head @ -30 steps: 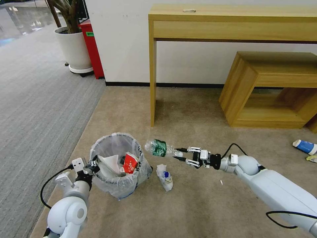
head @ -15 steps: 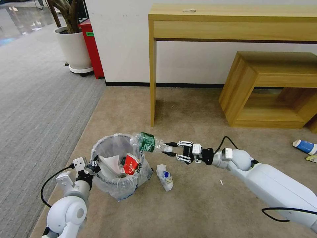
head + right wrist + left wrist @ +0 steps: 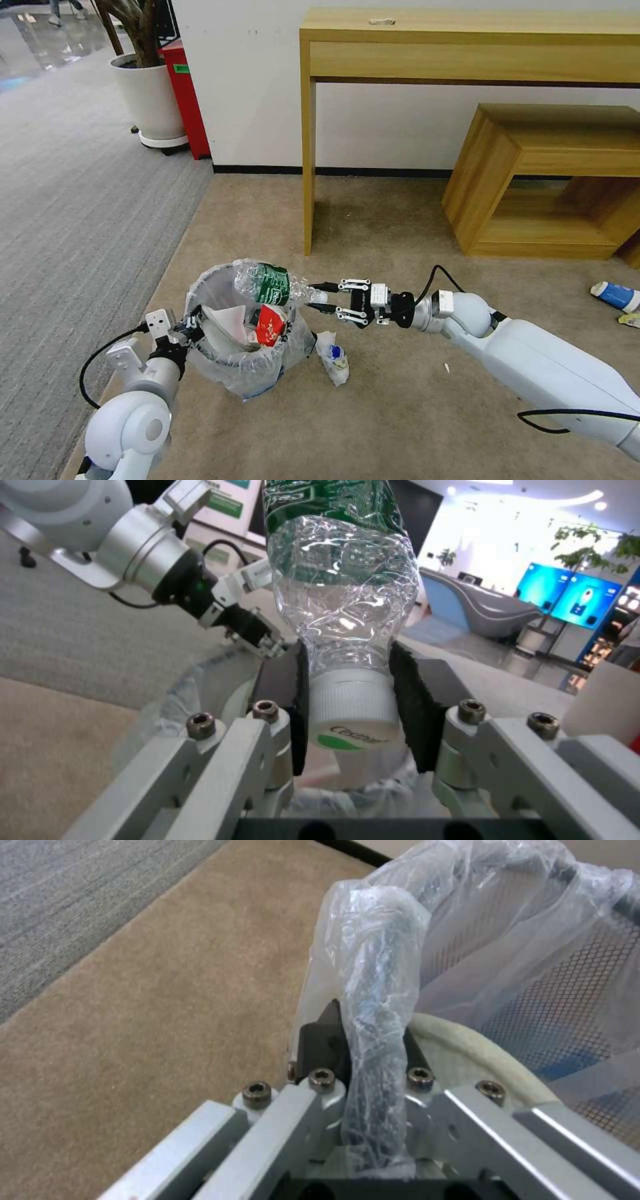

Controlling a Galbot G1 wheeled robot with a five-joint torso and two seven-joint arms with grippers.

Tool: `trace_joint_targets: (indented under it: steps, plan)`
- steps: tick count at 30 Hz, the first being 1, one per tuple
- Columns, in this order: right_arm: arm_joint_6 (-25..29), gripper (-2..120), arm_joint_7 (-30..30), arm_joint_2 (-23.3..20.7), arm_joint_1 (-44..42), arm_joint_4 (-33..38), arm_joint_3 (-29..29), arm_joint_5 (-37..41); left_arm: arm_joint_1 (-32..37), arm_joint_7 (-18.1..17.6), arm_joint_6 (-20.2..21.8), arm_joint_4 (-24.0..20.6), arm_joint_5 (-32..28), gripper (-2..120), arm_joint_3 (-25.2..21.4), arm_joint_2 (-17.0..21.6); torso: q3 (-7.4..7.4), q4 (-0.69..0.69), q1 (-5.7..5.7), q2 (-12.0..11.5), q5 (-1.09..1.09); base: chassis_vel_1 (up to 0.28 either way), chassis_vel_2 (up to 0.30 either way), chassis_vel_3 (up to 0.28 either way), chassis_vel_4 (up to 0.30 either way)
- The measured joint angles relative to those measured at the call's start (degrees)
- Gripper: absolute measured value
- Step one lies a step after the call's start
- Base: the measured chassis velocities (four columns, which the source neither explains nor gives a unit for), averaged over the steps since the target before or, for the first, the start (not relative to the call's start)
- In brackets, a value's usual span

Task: Pick up the trash bin and place the garbage on the floor into it.

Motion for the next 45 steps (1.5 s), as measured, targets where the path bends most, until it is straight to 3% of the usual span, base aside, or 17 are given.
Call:
trace_joint_targets:
  steps: [10, 25, 45]
  plan:
    - [-1.10, 26, 1.54, 1.05, 2.95, 1.81, -3.72, 0.71, 0.03, -0.16, 0.21, -1.34, -0.54, 2, 0.08, 0.44, 0.00, 0.00, 0.00, 0.00, 0.00, 0.000, 0.000, 0.000, 0.000]
    - [-1.23, 26, 4.17, 6.64, 10.27, -0.45, -12.78, 0.39, 1.20, -0.09, 0.22, -3.40, -0.45, 2, -0.25, 0.40, 0.00, 0.00, 0.00, 0.00, 0.00, 0.000, 0.000, 0.000, 0.000]
    - [1.31, 26, 3.57, 11.54, 11.90, -9.22, -14.96, -0.43, 2.99, 0.36, 0.06, -5.88, 0.13, 2, -0.04, 0.50, 0.00, 0.00, 0.00, 0.00, 0.00, 0.000, 0.000, 0.000, 0.000]
